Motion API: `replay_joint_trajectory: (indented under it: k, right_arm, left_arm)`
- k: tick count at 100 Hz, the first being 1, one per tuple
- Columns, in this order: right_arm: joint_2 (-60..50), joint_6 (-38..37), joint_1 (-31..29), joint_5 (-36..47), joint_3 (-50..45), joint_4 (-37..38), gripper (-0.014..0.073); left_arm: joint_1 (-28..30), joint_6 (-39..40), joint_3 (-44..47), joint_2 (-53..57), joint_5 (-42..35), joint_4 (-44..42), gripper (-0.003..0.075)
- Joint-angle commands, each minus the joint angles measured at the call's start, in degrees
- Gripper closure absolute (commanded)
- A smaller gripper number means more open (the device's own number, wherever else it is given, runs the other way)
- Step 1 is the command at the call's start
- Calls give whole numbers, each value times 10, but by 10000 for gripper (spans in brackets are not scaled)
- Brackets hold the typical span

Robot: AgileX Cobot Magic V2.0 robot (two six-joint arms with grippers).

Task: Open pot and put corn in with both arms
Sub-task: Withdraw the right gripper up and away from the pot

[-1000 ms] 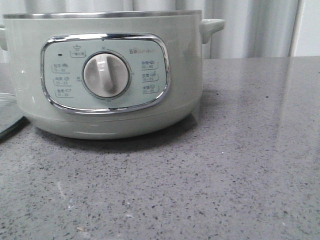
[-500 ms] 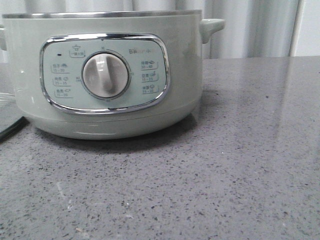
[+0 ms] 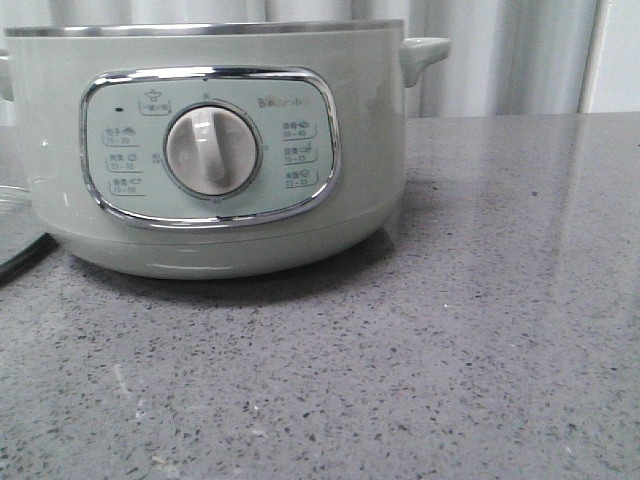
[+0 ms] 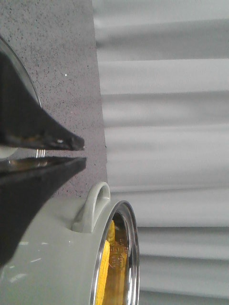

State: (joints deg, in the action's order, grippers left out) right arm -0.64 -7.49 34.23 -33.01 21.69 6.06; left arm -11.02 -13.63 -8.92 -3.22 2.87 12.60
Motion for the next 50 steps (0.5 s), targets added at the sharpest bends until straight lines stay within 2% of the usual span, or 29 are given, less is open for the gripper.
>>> replay_joint_trajectory:
  k: [1, 20, 39, 50]
  right_arm:
    - [-6, -2, -4, 49, 13, 6, 580]
    - [-6, -2, -4, 49, 13, 6, 580]
    - [-6, -2, -4, 49, 13, 6, 580]
    - [-6, -2, -4, 49, 13, 6, 580]
  left_arm:
    - [-4, 3, -13, -7, -49, 3, 741]
    - [39, 3, 22, -7, -124, -13, 741]
    - [103, 10, 37, 24, -108, -79, 741]
    - [145, 83, 59, 48, -95, -110, 741]
